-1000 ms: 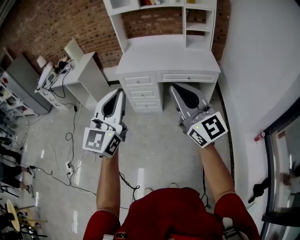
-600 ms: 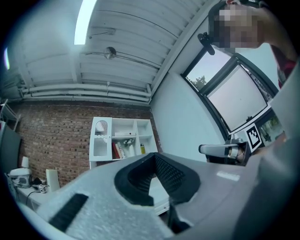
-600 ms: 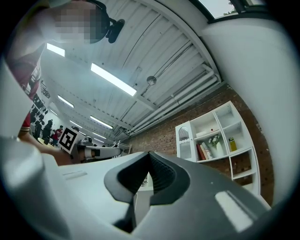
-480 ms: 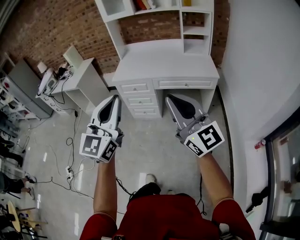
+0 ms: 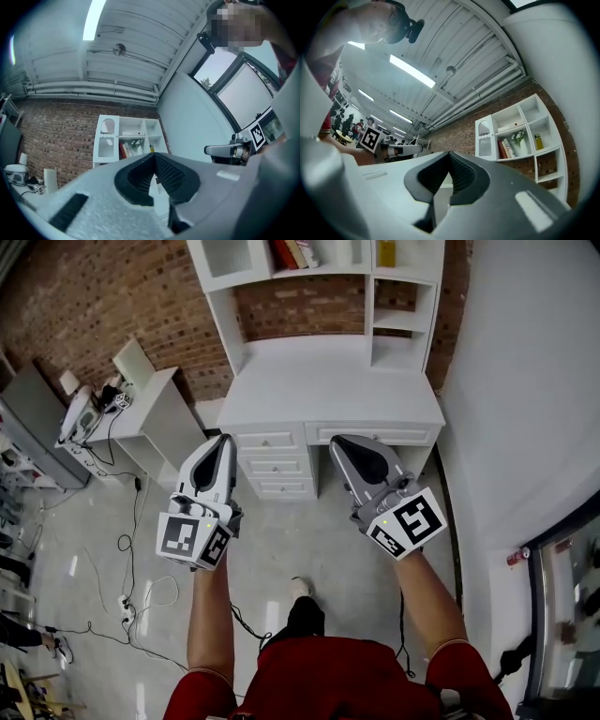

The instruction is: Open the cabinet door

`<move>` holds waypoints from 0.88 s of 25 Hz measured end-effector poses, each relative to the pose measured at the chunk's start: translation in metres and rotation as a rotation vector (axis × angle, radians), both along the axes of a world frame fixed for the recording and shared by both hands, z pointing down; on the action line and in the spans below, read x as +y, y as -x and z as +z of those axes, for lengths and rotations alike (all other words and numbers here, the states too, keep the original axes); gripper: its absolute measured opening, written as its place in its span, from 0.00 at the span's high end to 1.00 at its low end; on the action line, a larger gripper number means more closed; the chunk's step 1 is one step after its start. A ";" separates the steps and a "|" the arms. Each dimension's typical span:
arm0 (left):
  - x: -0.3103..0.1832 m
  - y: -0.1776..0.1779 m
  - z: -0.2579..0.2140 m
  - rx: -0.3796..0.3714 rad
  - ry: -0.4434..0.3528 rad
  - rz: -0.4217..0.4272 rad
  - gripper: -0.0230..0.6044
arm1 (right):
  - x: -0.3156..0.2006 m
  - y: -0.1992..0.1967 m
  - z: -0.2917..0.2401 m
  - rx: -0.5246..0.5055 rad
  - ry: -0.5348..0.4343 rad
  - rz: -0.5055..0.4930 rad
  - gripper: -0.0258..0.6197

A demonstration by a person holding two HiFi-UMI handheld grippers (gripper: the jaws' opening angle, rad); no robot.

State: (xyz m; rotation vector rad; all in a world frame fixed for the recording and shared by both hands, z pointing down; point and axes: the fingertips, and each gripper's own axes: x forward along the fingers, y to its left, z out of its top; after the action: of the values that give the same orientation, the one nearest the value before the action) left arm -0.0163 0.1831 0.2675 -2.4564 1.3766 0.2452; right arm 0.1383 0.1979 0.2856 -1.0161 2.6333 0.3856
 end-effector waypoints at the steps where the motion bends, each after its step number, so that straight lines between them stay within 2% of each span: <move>1: -0.018 0.007 -0.001 0.005 -0.005 0.005 0.96 | -0.017 0.007 -0.002 0.006 -0.002 0.005 0.94; 9: -0.178 0.076 -0.014 0.026 -0.023 0.043 0.96 | -0.173 0.079 -0.025 0.040 -0.014 0.036 0.94; 13: -0.241 0.104 -0.013 0.022 -0.009 0.071 0.96 | -0.237 0.110 -0.028 0.052 0.004 0.060 0.94; 22: -0.337 0.127 -0.016 0.030 0.001 0.091 0.96 | -0.365 0.124 -0.035 0.040 0.057 0.084 0.94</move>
State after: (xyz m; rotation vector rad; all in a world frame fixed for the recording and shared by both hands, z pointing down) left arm -0.1433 -0.1535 0.2518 -2.5293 1.2784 0.3039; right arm 0.0143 -0.1675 0.2506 -1.1519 2.6572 0.3540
